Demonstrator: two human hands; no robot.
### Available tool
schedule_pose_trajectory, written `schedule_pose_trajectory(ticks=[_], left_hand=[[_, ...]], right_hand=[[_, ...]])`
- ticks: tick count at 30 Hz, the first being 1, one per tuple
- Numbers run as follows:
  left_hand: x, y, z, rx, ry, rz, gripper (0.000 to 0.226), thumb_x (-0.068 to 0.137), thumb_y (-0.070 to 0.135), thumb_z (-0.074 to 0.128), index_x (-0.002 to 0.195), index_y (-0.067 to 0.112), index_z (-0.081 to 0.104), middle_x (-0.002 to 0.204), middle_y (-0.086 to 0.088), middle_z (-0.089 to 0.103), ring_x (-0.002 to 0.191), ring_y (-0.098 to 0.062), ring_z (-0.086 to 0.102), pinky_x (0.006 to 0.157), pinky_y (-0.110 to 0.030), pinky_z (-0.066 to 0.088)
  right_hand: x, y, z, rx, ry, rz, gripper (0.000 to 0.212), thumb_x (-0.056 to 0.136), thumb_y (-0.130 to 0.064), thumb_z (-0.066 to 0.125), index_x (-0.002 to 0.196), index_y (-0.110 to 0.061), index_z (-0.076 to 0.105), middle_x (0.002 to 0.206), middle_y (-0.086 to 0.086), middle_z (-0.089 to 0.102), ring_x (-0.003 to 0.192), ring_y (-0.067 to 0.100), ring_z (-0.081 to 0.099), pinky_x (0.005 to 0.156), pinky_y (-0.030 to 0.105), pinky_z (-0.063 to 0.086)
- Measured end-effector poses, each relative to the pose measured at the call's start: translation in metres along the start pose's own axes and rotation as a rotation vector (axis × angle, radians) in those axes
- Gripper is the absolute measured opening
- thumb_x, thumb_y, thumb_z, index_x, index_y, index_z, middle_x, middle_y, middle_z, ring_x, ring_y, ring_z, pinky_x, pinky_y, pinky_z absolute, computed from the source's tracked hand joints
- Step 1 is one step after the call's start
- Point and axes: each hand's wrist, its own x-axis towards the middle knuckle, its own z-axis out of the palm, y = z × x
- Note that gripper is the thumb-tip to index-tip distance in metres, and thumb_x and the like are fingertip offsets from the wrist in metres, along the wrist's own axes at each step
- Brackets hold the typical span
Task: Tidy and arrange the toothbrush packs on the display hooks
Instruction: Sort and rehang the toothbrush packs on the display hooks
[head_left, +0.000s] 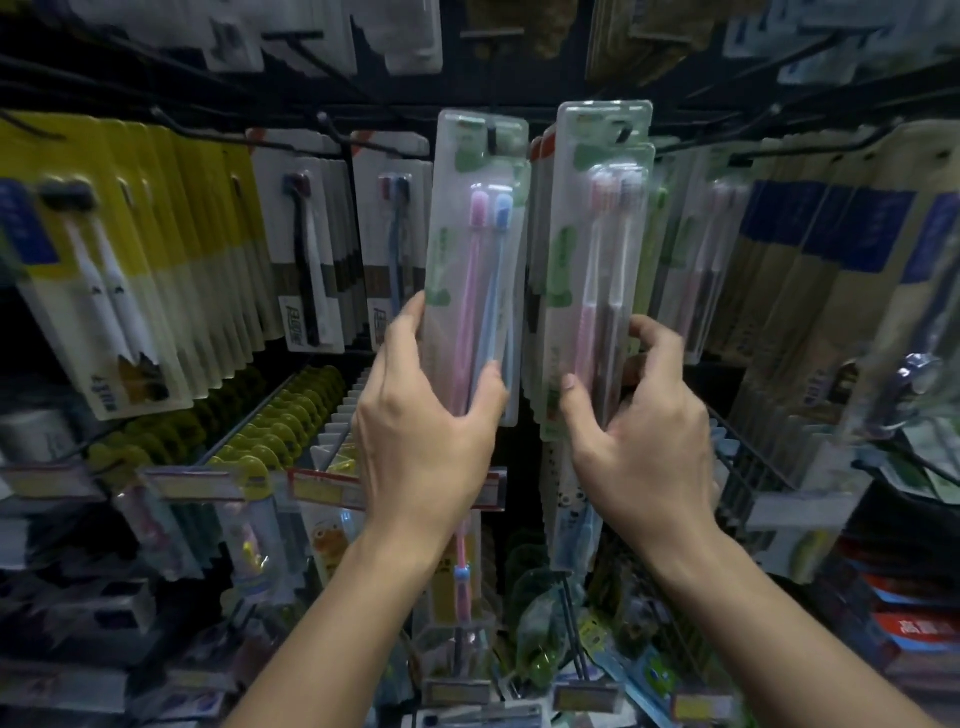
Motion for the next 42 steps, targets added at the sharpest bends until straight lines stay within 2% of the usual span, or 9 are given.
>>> schedule_pose_trajectory(ticks=[5,8,15,22,26,30,32,38,42], left_hand=[[0.001,0.001,-0.007,0.017,0.034,0.042,0.082,0.092,0.038,0.075,0.162,0.018,0.037,0.157,0.005,0.049,0.137,0.006,0.039,0.108,0.003,0.022],[0.001,0.005,-0.009,0.015,0.055,0.068,0.081,0.092,0.036,0.076,0.161,0.015,0.039,0.149,0.011,0.048,0.13,0.013,0.032,0.106,0.006,0.019],[-0.004,0.017,-0.009,0.01,0.068,0.064,0.08,0.093,0.038,0.076,0.16,0.015,0.041,0.157,-0.001,0.051,0.141,-0.01,0.046,0.106,0.005,0.018],[-0.017,0.032,-0.001,-0.011,0.146,0.054,0.077,0.093,0.041,0.071,0.159,0.012,0.042,0.156,-0.004,0.052,0.139,-0.005,0.045,0.106,0.006,0.019],[-0.024,0.042,0.01,-0.012,0.188,0.099,0.078,0.09,0.036,0.07,0.157,0.007,0.043,0.146,-0.002,0.055,0.126,0.007,0.041,0.101,0.008,0.022],[-0.032,0.054,0.026,0.017,0.158,0.178,0.079,0.088,0.032,0.075,0.156,0.003,0.045,0.12,-0.012,0.064,0.099,-0.012,0.053,0.089,0.001,0.034],[-0.037,0.062,0.035,0.04,0.132,0.217,0.081,0.089,0.035,0.074,0.157,0.004,0.043,0.105,-0.006,0.059,0.082,-0.007,0.046,0.075,-0.012,0.039],[-0.051,0.08,0.064,0.077,0.034,0.257,0.081,0.091,0.041,0.071,0.159,0.008,0.042,0.1,0.0,0.057,0.072,-0.004,0.042,0.065,-0.018,0.04],[-0.053,0.092,0.077,0.019,-0.006,0.192,0.08,0.092,0.043,0.07,0.158,0.008,0.043,0.102,0.001,0.057,0.074,-0.006,0.046,0.065,-0.023,0.042]], right_hand=[[-0.003,-0.004,-0.007,0.002,0.029,-0.079,0.066,0.095,-0.041,0.068,0.15,-0.016,0.039,0.097,0.013,0.072,0.075,0.028,0.07,0.064,0.026,0.045],[-0.004,-0.006,-0.011,0.017,0.05,-0.09,0.066,0.095,-0.038,0.069,0.15,-0.016,0.04,0.095,0.012,0.072,0.074,0.026,0.069,0.065,0.023,0.042],[-0.006,-0.003,-0.021,0.044,0.074,-0.08,0.064,0.097,-0.039,0.067,0.15,-0.016,0.038,0.101,0.013,0.073,0.075,0.029,0.069,0.064,0.029,0.051],[-0.007,0.008,-0.04,0.034,0.087,-0.046,0.063,0.097,-0.036,0.068,0.149,-0.013,0.042,0.097,0.012,0.07,0.068,0.021,0.062,0.063,0.026,0.044],[-0.005,0.018,-0.052,0.036,0.094,-0.009,0.063,0.098,-0.042,0.064,0.15,-0.015,0.041,0.104,0.014,0.071,0.081,0.028,0.069,0.068,0.027,0.049],[-0.001,0.027,-0.064,0.042,0.126,0.01,0.064,0.097,-0.048,0.06,0.15,-0.018,0.04,0.117,0.008,0.071,0.089,0.028,0.071,0.073,0.04,0.06],[0.0,0.034,-0.07,0.036,0.14,0.022,0.062,0.098,-0.044,0.063,0.149,-0.018,0.042,0.115,0.005,0.071,0.086,0.026,0.071,0.072,0.036,0.058],[-0.001,0.048,-0.089,-0.011,0.163,0.066,0.059,0.095,-0.041,0.066,0.147,-0.017,0.049,0.115,0.002,0.073,0.095,0.019,0.071,0.073,0.013,0.04],[0.0,0.059,-0.099,-0.059,0.157,0.108,0.057,0.095,-0.043,0.067,0.147,-0.026,0.05,0.113,-0.005,0.073,0.095,0.014,0.07,0.073,0.017,0.043]])
